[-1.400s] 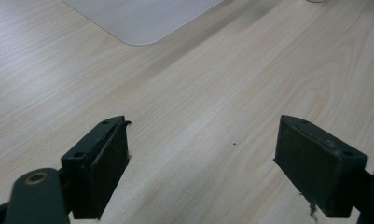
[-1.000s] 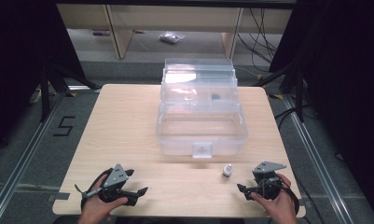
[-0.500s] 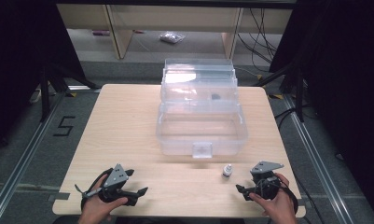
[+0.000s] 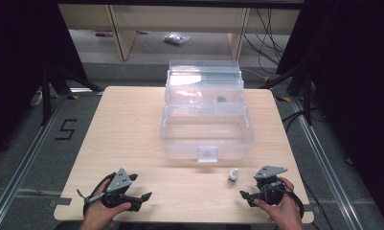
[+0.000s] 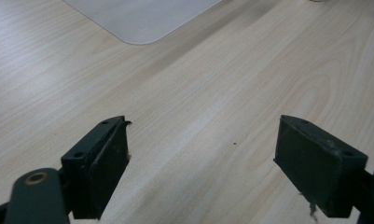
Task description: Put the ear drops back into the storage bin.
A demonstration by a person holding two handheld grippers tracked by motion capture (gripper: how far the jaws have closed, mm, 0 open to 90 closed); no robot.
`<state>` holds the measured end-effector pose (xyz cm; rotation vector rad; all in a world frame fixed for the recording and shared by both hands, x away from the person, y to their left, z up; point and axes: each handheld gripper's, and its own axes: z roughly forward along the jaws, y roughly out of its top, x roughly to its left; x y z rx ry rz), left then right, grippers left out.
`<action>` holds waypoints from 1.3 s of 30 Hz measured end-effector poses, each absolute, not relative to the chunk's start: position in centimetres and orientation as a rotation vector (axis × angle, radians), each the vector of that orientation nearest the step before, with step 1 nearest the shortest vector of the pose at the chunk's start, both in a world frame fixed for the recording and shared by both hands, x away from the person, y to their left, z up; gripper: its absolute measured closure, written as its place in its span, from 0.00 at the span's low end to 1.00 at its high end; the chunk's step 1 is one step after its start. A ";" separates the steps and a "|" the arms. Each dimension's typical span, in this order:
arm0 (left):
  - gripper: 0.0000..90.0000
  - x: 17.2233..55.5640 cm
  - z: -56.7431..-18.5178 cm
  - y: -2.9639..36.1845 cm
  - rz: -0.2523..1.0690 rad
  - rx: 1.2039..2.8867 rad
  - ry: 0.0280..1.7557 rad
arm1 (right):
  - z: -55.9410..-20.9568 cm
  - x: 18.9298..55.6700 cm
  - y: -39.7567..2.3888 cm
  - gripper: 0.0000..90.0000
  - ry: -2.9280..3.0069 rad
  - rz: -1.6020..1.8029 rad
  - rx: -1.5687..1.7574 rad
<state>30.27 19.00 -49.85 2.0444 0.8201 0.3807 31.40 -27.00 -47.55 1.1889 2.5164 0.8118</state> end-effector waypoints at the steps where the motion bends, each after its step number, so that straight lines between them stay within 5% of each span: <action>1: 0.19 30.3 -49.8 19.0 0.381 2.053 0.821 | -47.5 31.4 -26.8 0.24 2.511 0.826 1.202; 39: 0.19 30.3 -49.9 19.1 0.386 2.052 0.818 | -45.4 33.8 -23.9 0.26 2.645 0.697 1.010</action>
